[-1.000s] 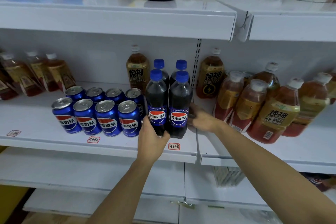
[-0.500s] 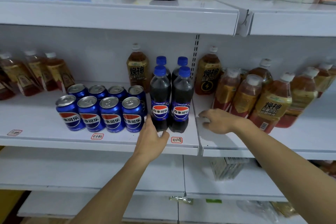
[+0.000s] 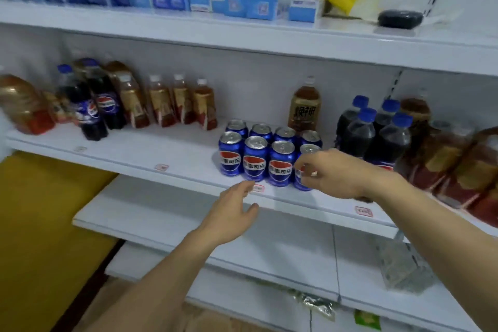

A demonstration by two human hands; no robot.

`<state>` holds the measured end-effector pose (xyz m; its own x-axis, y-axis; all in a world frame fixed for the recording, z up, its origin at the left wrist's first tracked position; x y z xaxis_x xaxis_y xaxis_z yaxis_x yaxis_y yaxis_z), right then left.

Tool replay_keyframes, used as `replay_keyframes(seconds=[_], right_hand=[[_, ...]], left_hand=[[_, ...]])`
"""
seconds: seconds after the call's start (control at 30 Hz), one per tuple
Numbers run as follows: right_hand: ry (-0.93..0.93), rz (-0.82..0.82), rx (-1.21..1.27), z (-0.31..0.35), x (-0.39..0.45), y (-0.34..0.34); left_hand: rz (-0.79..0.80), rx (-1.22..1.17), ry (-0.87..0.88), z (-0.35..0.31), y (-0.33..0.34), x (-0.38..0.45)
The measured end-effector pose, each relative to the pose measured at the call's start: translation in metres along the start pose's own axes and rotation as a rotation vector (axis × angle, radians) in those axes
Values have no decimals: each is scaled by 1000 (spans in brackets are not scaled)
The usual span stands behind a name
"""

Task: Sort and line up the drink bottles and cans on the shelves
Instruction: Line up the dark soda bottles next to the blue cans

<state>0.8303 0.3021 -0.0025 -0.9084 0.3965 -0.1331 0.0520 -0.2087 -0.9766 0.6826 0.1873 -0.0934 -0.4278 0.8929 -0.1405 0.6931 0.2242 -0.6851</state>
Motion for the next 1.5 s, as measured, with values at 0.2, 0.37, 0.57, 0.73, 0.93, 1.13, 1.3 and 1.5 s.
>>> replay_keyframes(seconds=[0.2, 0.37, 0.57, 0.73, 0.93, 1.13, 1.3, 1.5], right_hand=[[-225, -79, -3, 139, 137, -14], [-385, -68, 35, 238, 249, -3], [-473, -255, 137, 305, 393, -38], [-444, -390, 198, 336, 506, -90], [-406, -377, 16, 358, 557, -101], [-339, -533, 270, 343, 535, -107], [-228, -513, 539, 306, 547, -112], [88, -501, 105, 270, 591, -114]], left_hand=[[-214, 156, -107, 105, -150, -18], [-339, 161, -213, 174, -244, -27], [-463, 151, -314, 252, -323, -4], [-500, 123, -402, 297, -379, 21], [-522, 69, -368, 325, -425, 71], [-432, -299, -189, 322, -435, 149], [-278, -476, -143, 325, -416, 192], [-272, -660, -255, 372, -425, 185]])
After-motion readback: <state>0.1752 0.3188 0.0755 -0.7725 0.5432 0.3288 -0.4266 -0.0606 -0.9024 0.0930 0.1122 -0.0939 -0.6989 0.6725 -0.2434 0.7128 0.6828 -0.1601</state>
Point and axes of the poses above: each hand's wrist, its own x-axis towards the middle knuckle, its own y-axis out of the palm, z = x × y, the point moved 10 cm from there along x, towards the middle knuckle, and after that the axes turned 13 degrees about -y, right-handed, at the moved point
